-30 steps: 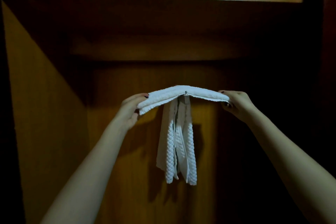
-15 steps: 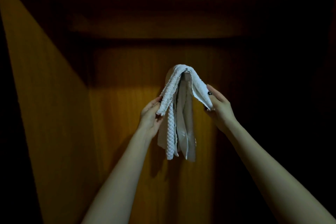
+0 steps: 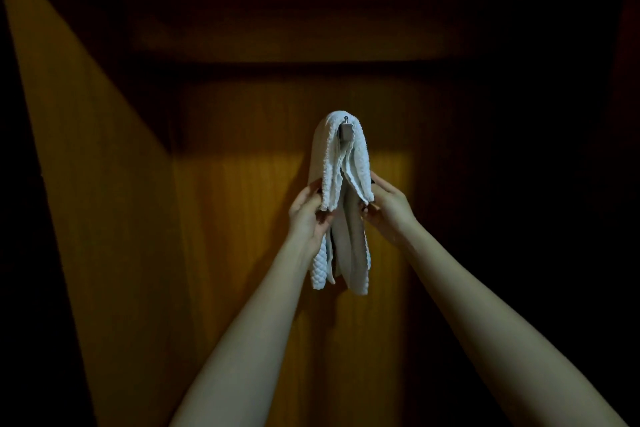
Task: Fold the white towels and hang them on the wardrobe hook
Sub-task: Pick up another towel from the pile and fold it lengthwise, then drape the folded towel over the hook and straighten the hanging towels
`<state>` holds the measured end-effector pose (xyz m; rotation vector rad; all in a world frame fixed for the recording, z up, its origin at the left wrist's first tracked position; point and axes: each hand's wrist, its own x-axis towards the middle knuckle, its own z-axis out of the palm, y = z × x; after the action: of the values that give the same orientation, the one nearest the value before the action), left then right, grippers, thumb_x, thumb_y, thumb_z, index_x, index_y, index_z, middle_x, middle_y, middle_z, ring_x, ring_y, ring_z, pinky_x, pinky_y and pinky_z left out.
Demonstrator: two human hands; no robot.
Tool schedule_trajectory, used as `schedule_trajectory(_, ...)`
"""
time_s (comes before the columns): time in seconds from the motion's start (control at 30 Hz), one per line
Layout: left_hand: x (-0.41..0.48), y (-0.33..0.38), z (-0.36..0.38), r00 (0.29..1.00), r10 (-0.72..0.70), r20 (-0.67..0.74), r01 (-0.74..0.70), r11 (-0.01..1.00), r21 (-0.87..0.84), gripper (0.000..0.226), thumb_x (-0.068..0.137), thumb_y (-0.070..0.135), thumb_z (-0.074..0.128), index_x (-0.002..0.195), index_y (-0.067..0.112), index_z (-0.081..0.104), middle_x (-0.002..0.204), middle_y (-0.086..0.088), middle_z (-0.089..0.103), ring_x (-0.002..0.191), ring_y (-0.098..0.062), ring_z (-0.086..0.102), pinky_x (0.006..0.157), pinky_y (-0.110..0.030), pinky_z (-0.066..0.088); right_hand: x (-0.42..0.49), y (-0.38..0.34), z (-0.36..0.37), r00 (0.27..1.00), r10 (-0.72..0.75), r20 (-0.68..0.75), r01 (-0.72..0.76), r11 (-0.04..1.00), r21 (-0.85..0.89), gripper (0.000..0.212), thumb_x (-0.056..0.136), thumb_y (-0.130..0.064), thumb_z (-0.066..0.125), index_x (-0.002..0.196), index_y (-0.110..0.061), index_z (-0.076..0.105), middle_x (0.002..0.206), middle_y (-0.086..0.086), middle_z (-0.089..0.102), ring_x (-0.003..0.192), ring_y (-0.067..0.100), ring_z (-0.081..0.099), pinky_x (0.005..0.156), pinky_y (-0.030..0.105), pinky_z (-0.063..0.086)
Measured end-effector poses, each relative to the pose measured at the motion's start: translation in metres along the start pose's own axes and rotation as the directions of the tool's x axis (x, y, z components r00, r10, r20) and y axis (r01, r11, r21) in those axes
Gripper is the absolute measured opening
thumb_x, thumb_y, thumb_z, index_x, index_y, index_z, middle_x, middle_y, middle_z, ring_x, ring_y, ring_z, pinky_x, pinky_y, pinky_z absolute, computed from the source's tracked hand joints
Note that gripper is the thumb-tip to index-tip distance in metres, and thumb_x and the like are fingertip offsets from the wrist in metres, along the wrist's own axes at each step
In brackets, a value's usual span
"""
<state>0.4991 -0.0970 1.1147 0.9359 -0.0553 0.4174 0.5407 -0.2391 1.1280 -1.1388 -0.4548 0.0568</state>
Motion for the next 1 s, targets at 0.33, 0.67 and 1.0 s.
schedule_trajectory(0.33, -0.032, 0.026, -0.018, 0.975, 0.221, -0.024, -0.196, 0.906, 0.376, 0.029, 0.096, 0.023, 0.055, 0.124, 0.028, 0.058, 0.096, 0.023, 0.056, 0.077, 0.012, 0.057, 0.059, -0.011, 0.047, -0.039, -0.003, -0.008, 0.990, -0.032, -0.136, -0.005, 0.964, -0.266, 0.043, 0.098, -0.030, 0.052, 0.141, -0.033, 0.046, 0.111, -0.004, 0.058, 0.084, 0.018, 0.060, 0.072, 0.033, 0.053)
schedule_trajectory(0.67, -0.123, 0.018, -0.074, 0.944, 0.301, 0.135, -0.258, 0.422, 0.869, 0.036, 0.090, 0.031, 0.061, 0.126, 0.031, 0.057, 0.132, -0.005, 0.045, 0.127, -0.023, 0.036, 0.098, -0.028, 0.026, -0.154, 0.014, -0.002, 0.958, -0.203, -0.202, -0.014, 0.673, -0.740, 0.055, 0.097, -0.026, 0.053, 0.148, -0.019, 0.035, 0.131, 0.010, 0.052, 0.109, 0.022, 0.058, 0.092, 0.037, 0.051)
schedule_trajectory(1.0, -0.255, -0.058, -0.169, 0.972, 0.025, 0.234, -0.234, 0.013, 0.972, 0.050, 0.092, 0.038, 0.057, 0.140, 0.036, 0.041, 0.139, -0.001, 0.038, 0.133, -0.021, 0.026, 0.103, -0.040, 0.034, -0.320, 0.108, -0.035, 0.985, 0.000, -0.175, -0.171, 0.206, -0.964, 0.059, 0.099, -0.028, 0.049, 0.152, -0.025, 0.023, 0.151, 0.017, 0.027, 0.120, 0.032, 0.052, 0.094, 0.046, 0.052)
